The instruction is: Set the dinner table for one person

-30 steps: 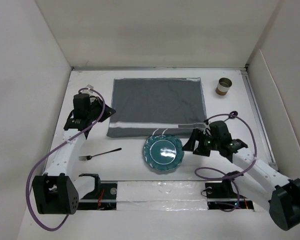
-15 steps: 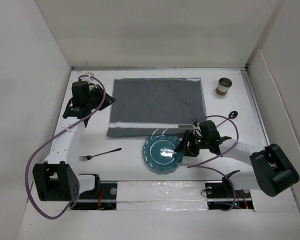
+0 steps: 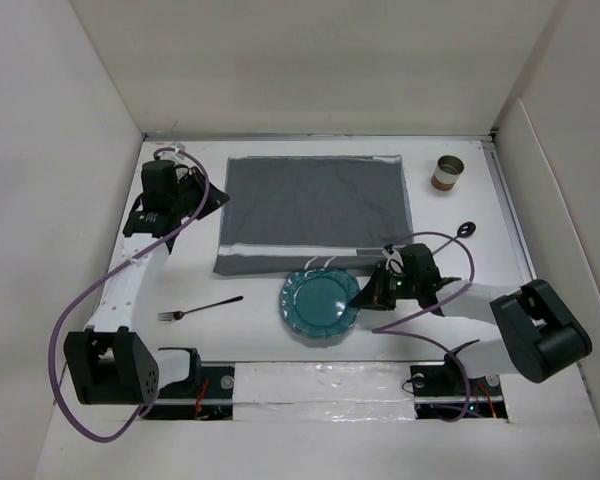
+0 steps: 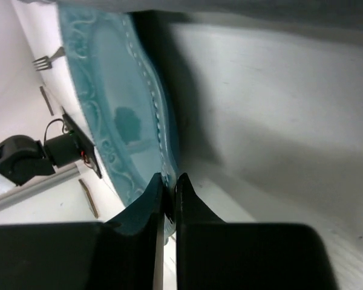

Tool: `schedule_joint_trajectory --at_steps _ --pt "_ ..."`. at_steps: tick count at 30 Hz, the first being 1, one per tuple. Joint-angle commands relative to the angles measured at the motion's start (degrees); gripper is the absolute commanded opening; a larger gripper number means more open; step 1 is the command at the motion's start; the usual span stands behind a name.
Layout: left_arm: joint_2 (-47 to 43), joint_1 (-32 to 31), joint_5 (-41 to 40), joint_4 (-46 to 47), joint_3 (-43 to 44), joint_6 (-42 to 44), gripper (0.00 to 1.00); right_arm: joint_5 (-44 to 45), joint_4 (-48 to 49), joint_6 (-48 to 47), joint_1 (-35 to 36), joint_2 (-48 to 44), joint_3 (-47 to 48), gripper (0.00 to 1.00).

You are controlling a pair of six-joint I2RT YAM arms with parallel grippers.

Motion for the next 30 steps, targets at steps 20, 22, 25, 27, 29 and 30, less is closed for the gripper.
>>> schedule_joint_trajectory --at_steps 20,22,25,27,29,30 --pt "-3.2 2.4 -0.9 -2.4 8.3 3.7 0.31 -6.8 -24.4 -2.7 -0.6 -7.9 40.5 0.00" --pt "-4.1 2.4 0.2 -0.7 6.1 2.5 0.31 -5.0 -18.6 -1.3 -2.3 -2.7 44.2 0.00" --pt "-4.6 1.3 1.9 1.5 3.2 0.4 0.31 -5.0 -13.7 1.2 -3.7 8.0 48.7 0.00" --pt "-4.7 0.4 2.1 1.8 2.1 0.2 0.31 -4.0 -14.1 1.0 -4.2 14.6 54.6 0.00" --pt "-5.0 0.4 2.6 2.1 1.1 0.4 0.31 -3.3 -13.2 2.4 -4.2 17.9 57.7 0.00" --pt "-5.5 0.4 2.7 2.1 0.3 0.9 0.31 -3.4 -12.7 2.8 -4.8 19.3 59.9 0.00"
